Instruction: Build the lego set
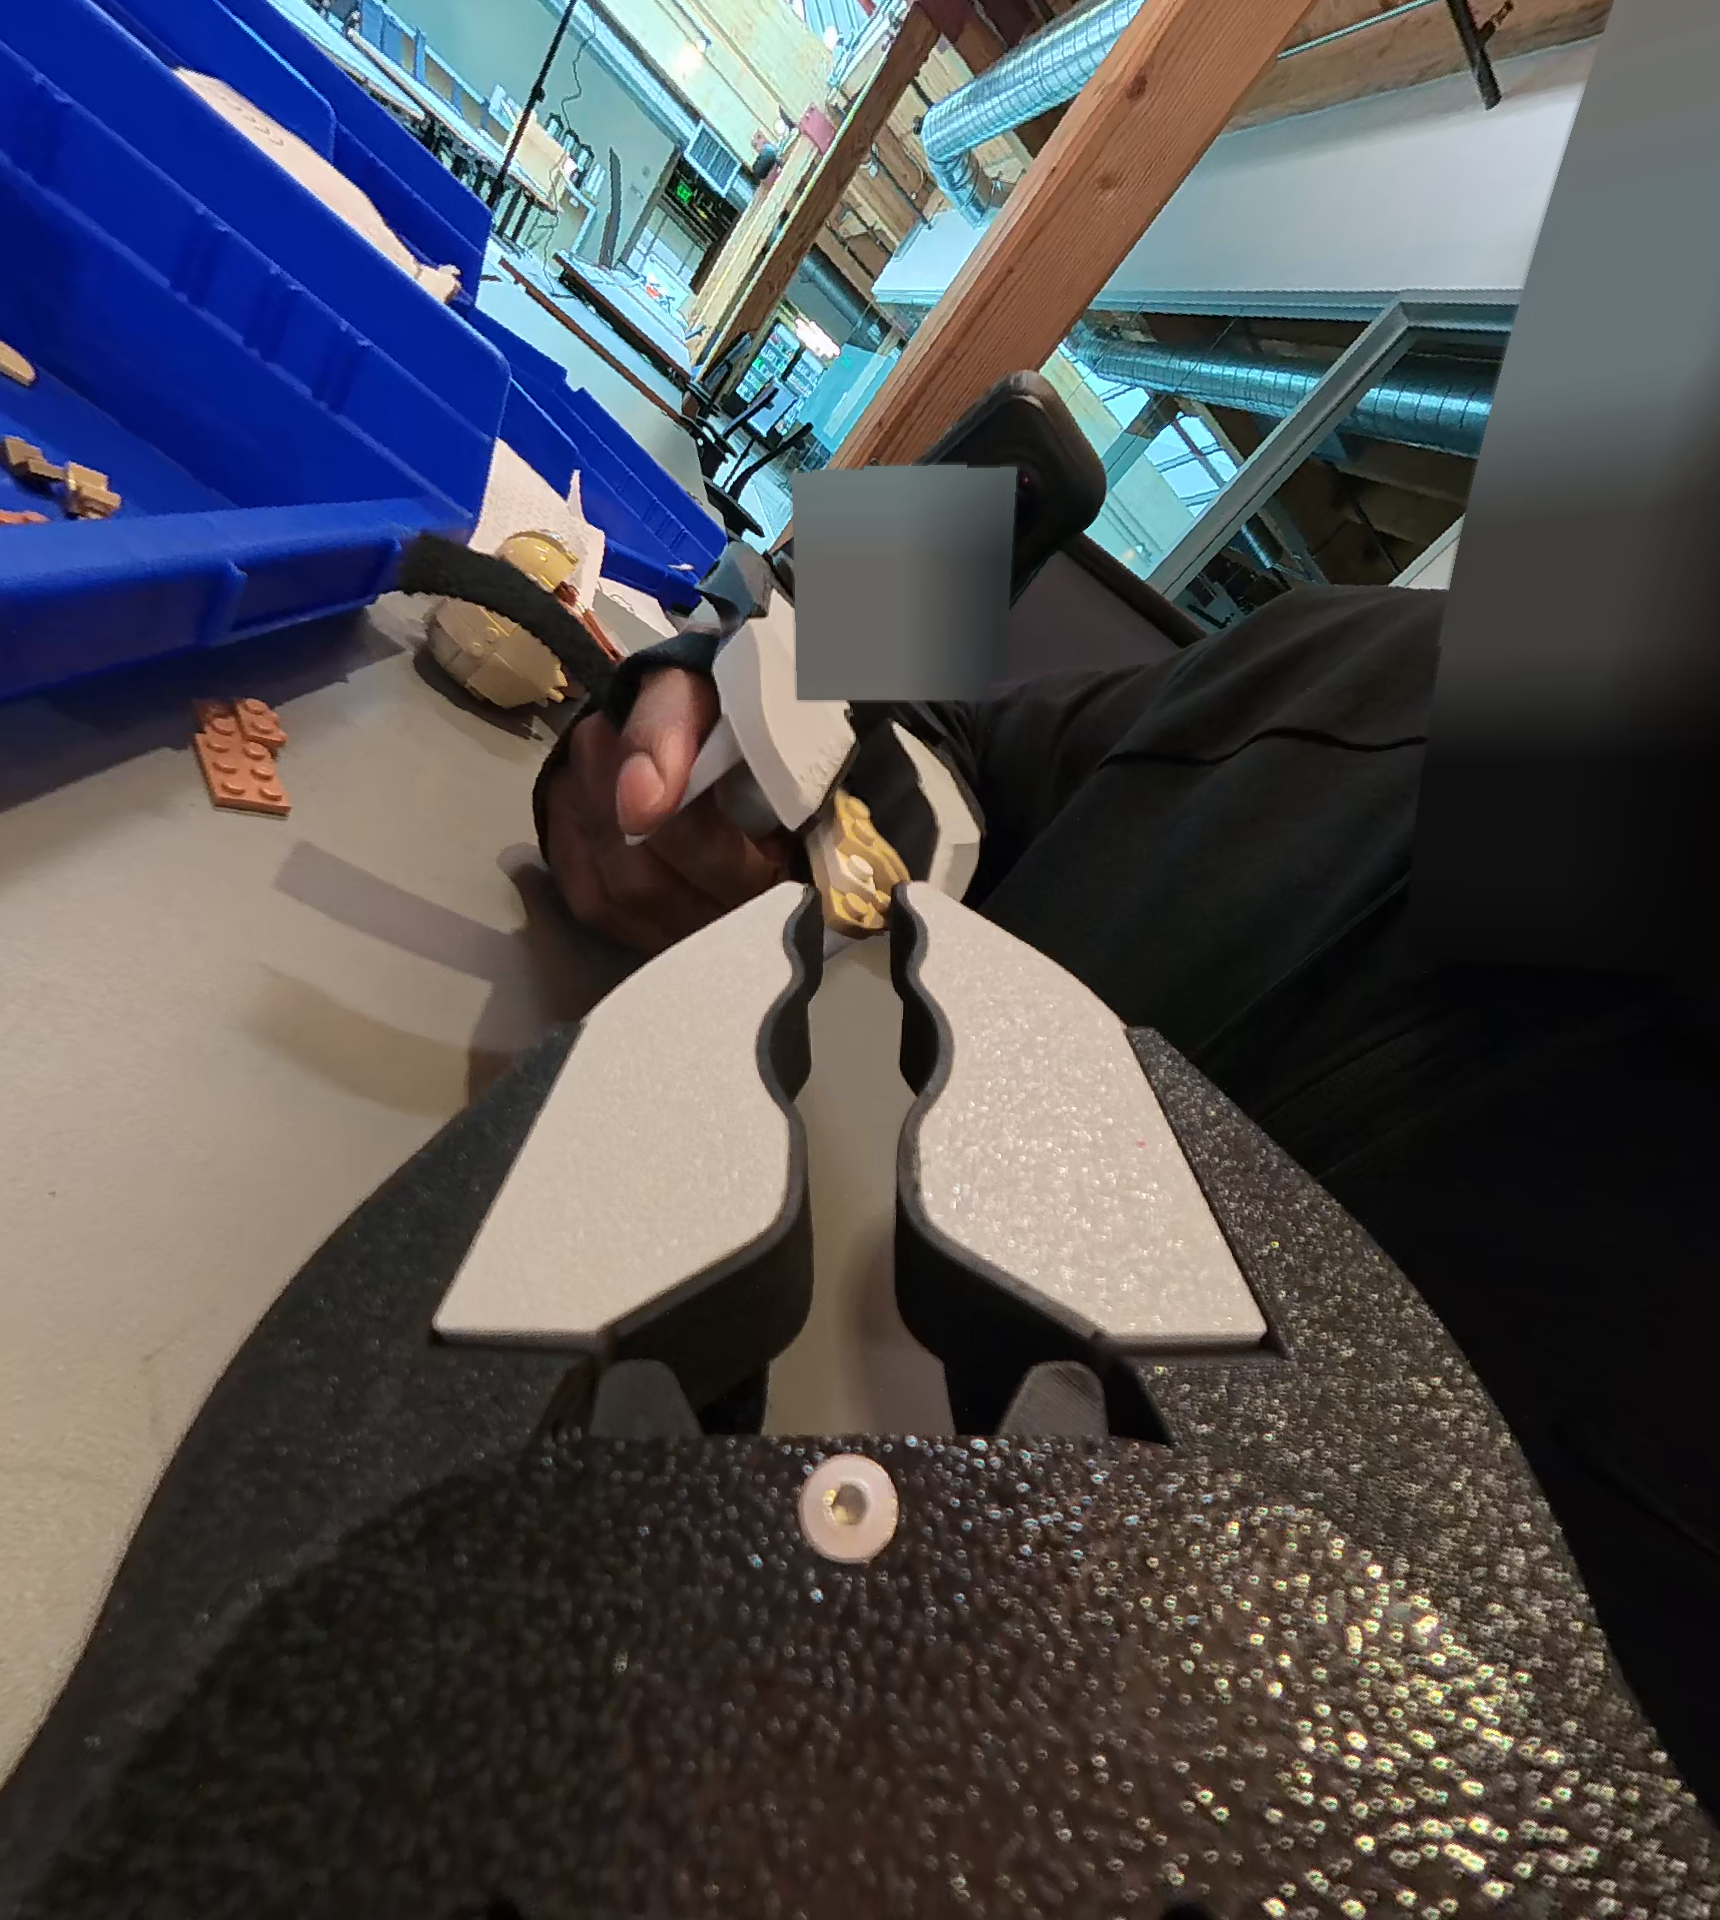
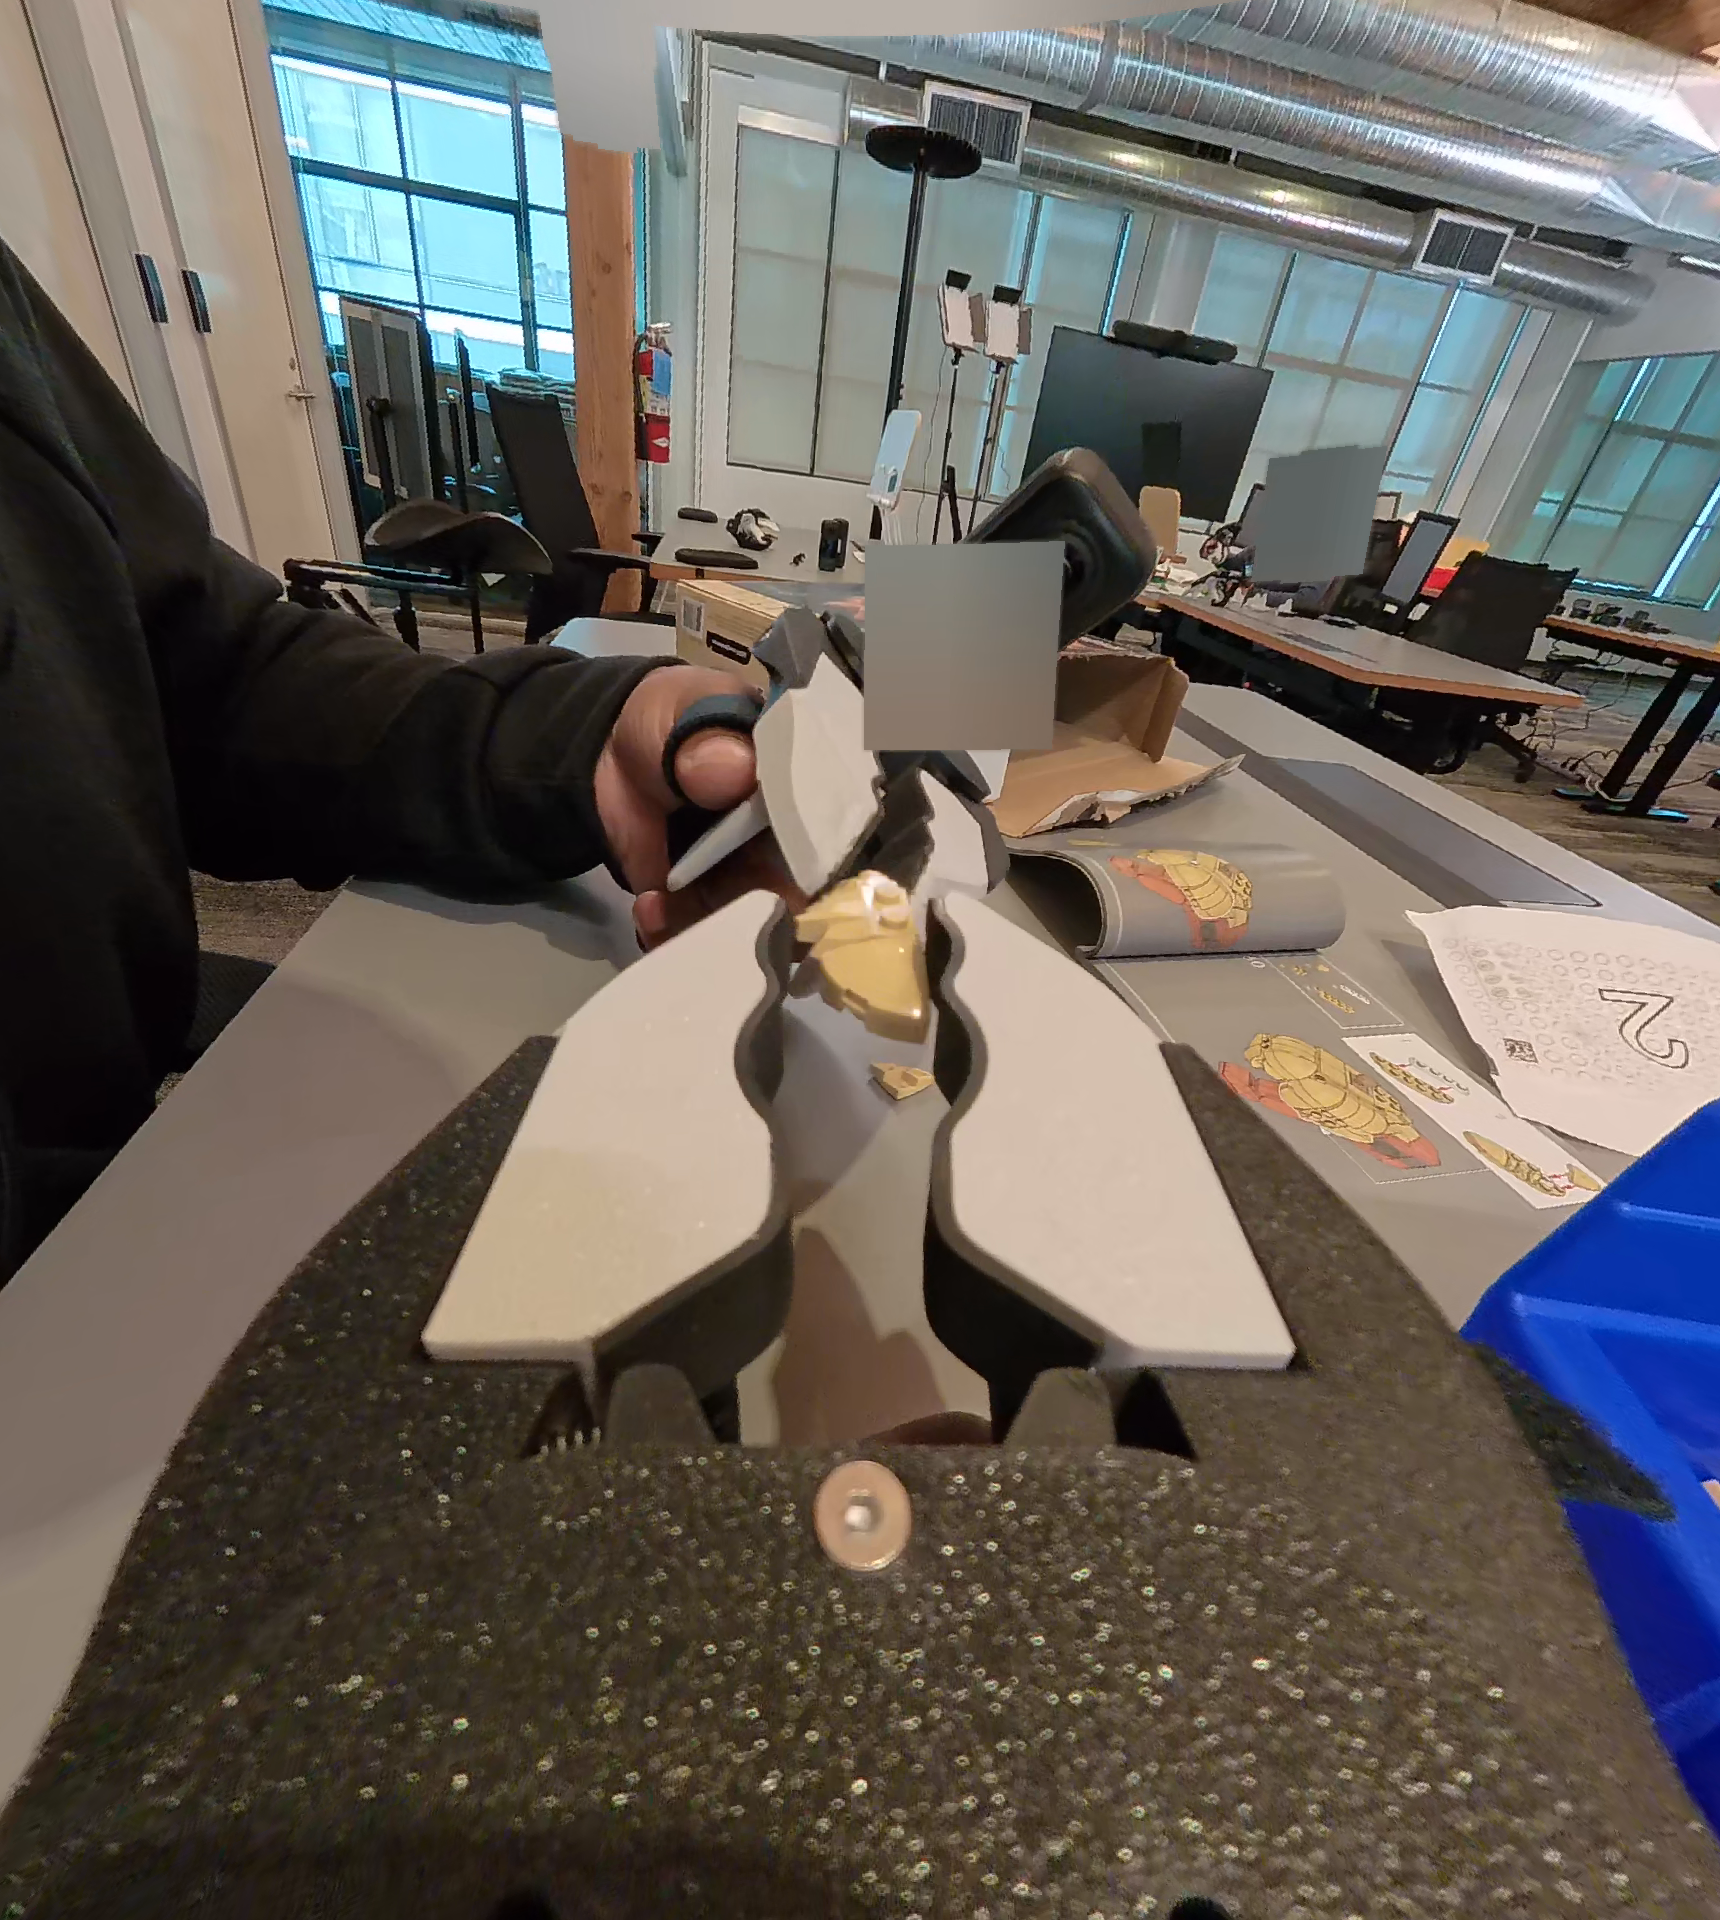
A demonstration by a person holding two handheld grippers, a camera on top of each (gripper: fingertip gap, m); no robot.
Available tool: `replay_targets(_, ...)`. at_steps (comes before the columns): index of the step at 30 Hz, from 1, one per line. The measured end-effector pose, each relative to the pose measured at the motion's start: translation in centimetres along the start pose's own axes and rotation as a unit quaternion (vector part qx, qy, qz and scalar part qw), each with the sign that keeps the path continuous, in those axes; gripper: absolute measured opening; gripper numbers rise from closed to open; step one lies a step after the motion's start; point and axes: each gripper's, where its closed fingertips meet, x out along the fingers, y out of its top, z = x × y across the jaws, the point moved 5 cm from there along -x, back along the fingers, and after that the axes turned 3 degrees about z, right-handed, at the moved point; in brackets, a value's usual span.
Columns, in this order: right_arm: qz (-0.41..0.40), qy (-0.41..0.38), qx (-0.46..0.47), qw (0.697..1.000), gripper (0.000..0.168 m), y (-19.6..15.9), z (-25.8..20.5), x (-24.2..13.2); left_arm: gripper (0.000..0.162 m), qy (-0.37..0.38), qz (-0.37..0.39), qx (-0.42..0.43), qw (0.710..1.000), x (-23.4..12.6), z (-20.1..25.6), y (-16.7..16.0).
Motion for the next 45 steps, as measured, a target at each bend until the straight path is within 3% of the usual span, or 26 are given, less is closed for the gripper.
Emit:
replay_targets(30, -0.007, 0.024, 0.0, 1.0, 0.021, -0.1, -0.4, 0.0, 0.013, -0.025, -0.025, -0.009, 0.999, -0.2, 0.0, -0.3)
replay_targets(37, 0.001, 0.019, 0.001, 1.0, 0.021, 0.0, -0.2, -0.2, 0.024, 0.117, -0.08, 0.074, 0.987, -3.5, -0.6, 0.2)
replay_targets(45, 0.002, 0.015, -0.002, 1.0, 0.021, 0.1, 0.0, -0.3, 0.027, 0.283, -0.193, 0.119, 0.932, -6.4, -2.3, -2.4)
